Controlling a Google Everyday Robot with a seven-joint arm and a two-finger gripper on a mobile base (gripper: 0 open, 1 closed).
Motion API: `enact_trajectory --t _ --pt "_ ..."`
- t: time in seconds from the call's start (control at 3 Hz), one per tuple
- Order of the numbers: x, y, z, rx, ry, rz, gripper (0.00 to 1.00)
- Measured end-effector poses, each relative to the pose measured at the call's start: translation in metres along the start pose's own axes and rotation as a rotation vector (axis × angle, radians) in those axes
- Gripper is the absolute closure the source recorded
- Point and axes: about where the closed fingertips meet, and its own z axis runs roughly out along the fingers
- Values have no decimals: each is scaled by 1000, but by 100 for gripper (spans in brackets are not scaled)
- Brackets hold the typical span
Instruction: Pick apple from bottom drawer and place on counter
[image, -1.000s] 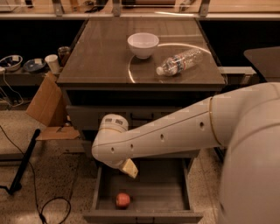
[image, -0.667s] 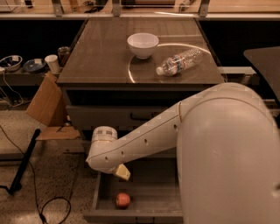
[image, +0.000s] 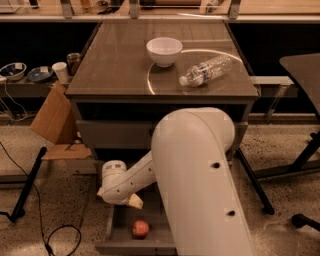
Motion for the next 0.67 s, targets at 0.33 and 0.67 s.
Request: enact_trajectory --t 0.33,0.67 --pt "2 19 50 -21 -31 2 0" --pt "-5 45 92 -42 -83 15 0"
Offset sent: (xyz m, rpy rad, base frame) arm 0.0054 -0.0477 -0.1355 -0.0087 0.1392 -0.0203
